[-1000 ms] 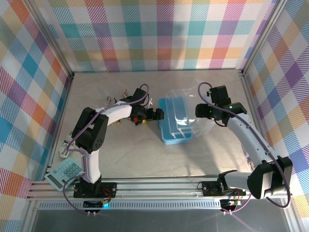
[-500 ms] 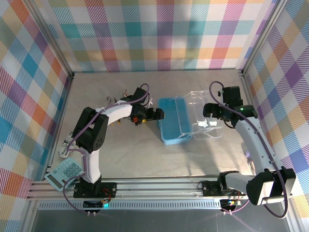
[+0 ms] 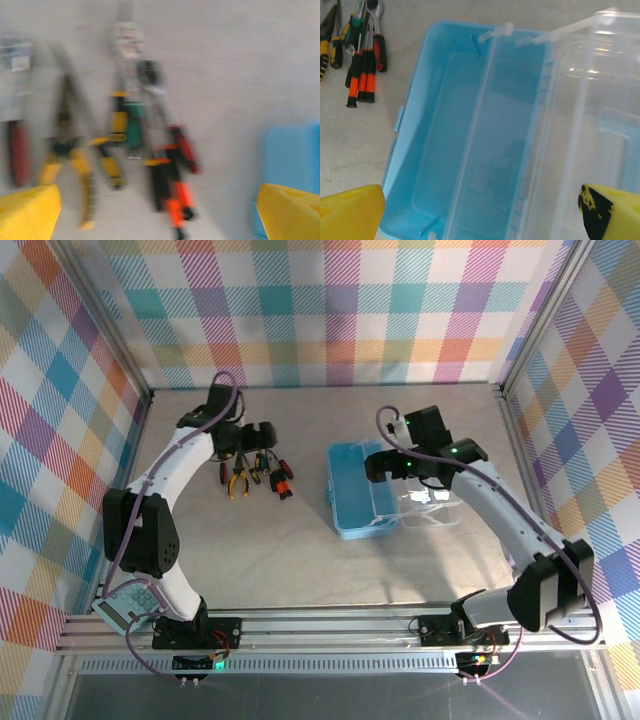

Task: Pack the tool kit

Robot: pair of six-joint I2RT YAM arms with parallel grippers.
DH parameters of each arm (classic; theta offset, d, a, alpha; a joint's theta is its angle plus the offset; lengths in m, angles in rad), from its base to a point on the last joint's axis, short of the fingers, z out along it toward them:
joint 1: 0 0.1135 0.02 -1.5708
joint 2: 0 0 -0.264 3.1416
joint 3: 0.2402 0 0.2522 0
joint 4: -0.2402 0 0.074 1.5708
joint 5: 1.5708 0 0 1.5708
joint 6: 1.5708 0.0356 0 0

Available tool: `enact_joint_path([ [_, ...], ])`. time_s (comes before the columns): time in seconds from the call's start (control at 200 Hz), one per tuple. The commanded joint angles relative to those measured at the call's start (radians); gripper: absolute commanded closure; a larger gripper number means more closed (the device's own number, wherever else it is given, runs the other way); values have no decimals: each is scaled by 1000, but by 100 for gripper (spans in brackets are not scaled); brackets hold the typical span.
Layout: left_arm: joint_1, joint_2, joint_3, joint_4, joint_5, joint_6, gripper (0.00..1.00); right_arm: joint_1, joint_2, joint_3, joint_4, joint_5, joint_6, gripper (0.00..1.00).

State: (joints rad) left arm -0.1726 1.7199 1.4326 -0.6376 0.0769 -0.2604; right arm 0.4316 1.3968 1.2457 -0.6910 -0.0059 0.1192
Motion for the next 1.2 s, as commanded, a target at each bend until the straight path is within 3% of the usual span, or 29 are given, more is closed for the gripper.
enact_joint_path([
  [0.0, 74, 42, -62, -69, -148, 10, 3, 21, 33, 21, 44, -49, 10, 1],
  [0.165, 138, 147, -24, -43, -114, 23, 11, 31, 60, 36, 37, -54, 5, 1],
  [0.31, 143, 199, 19, -40, -118, 33, 12, 35, 47, 18, 36, -50, 17, 1],
  [0.44, 133, 195, 8, -14, -47, 35, 17, 35, 39, -6, 37, -43, 26, 1],
  [0.745, 45, 181, -46, -38, -84, 55, 32, 36, 48, -1, 32, -42, 29, 1],
  [0.925, 36, 166, -100, -60, -140, 50, 41, 36, 53, -3, 30, -39, 30, 1],
  [1.195, 43, 144, -157, -53, -191, 33, 44, 36, 70, 6, 25, -45, 26, 1],
])
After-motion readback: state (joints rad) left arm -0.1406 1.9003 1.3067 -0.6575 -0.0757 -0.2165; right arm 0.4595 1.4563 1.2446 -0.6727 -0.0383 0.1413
